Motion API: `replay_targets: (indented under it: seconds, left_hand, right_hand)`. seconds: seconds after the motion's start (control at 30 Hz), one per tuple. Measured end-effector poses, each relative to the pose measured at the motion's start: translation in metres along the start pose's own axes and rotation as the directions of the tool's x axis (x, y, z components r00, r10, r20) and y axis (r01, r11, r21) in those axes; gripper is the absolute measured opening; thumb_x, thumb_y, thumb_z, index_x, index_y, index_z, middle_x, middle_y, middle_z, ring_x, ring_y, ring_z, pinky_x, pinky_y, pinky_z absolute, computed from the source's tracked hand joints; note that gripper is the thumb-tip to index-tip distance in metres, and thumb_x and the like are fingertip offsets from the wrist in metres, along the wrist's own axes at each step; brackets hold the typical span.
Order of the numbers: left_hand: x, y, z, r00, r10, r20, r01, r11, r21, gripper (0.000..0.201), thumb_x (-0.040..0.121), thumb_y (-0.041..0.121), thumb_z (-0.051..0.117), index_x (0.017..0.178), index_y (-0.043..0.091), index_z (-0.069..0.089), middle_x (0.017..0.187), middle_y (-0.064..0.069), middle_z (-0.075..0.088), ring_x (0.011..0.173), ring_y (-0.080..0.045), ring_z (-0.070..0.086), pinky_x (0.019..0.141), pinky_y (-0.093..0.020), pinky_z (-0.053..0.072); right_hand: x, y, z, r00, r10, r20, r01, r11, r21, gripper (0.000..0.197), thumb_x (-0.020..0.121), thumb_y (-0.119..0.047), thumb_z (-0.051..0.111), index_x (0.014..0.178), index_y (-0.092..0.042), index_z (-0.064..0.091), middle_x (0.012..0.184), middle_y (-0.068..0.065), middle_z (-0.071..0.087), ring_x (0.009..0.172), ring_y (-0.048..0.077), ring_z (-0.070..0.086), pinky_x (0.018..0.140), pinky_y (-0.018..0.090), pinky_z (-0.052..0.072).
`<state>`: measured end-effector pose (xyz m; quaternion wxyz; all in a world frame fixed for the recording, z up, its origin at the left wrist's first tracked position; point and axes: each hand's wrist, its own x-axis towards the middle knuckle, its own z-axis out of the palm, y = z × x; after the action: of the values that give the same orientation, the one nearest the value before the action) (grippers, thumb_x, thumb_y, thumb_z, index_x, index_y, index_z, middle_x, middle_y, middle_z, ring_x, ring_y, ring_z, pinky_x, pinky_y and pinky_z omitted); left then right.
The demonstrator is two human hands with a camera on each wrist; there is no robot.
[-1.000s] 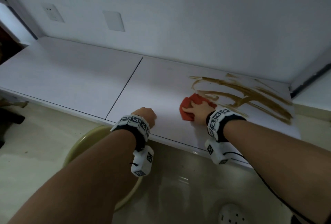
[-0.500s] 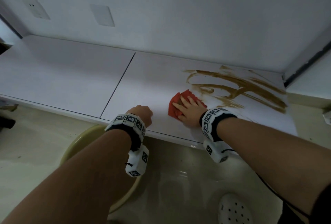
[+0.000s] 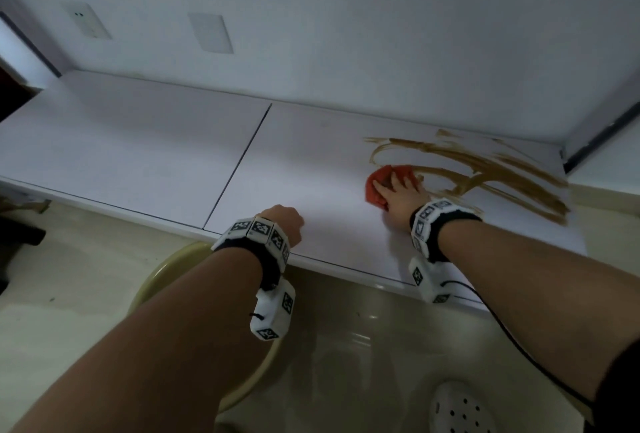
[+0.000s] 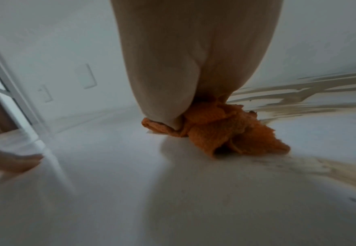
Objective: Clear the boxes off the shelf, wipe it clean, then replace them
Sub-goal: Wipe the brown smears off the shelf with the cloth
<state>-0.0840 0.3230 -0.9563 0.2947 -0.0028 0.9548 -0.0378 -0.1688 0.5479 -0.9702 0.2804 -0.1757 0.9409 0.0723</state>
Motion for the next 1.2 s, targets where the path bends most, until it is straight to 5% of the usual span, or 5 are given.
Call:
replay_targets:
  seconds: [0.33,0.73,0.93,1.07,1.2]
  left_hand:
    - [-0.01,0.007,0.002,1.0,0.001,-0.031,0.0,1.0,0.021,0.046,0.093,0.01,0.037,0.136,0.017,0.047,0.14,-0.006,0.049,0.124,-0.023,0.051,0.105,-0.035,0.043]
    - [-0.01,0.011,0.001,1.0,0.007,-0.004,-0.007,0.999,0.038,0.048,0.095,0.008,0.031,0.143,0.008,0.036,0.145,-0.011,0.041,0.127,-0.029,0.046,0.106,-0.036,0.042]
    - [-0.003,0.015,0.003,0.999,-0.036,-0.017,0.036,0.999,0.0,0.039,0.09,0.012,0.038,0.123,0.009,0.059,0.127,-0.009,0.058,0.113,-0.025,0.058,0.095,-0.031,0.049]
    - [-0.003,0.018,0.004,0.997,-0.072,-0.015,0.072,0.997,-0.002,0.039,0.092,0.013,0.039,0.126,0.012,0.057,0.129,-0.007,0.057,0.113,-0.023,0.058,0.094,-0.031,0.049]
    - [-0.003,0.018,0.005,0.995,-0.099,-0.019,0.099,0.995,-0.015,0.044,0.09,0.011,0.038,0.132,0.009,0.049,0.128,-0.01,0.057,0.115,-0.026,0.057,0.098,-0.036,0.048]
  right_hand:
    - [-0.029,-0.084,0.02,0.938,-0.346,-0.014,0.343,0.935,-0.091,0.071,0.094,-0.005,0.037,0.15,-0.036,0.004,0.158,0.006,-0.011,0.145,0.035,-0.01,0.116,0.051,0.005]
    - [-0.016,0.005,0.01,0.998,-0.064,0.002,0.064,0.994,0.092,0.071,0.095,-0.016,0.04,0.149,-0.037,-0.001,0.158,0.008,-0.013,0.145,0.036,-0.008,0.118,0.051,0.003]
    - [-0.047,-0.029,0.023,0.966,-0.257,-0.004,0.257,0.966,-0.041,0.073,0.094,-0.007,0.041,0.15,-0.035,0.002,0.158,0.008,-0.011,0.144,0.037,-0.011,0.115,0.057,0.007]
    - [-0.049,-0.068,0.026,0.919,-0.395,0.004,0.394,0.915,-0.092,0.074,0.092,-0.001,0.037,0.149,-0.04,0.008,0.159,0.001,-0.009,0.145,0.033,-0.009,0.115,0.054,0.004]
    - [-0.029,-0.064,0.016,0.929,-0.369,0.01,0.368,0.926,-0.08,0.073,0.093,-0.001,0.038,0.148,-0.042,0.01,0.159,0.001,-0.008,0.146,0.031,-0.006,0.116,0.052,0.007]
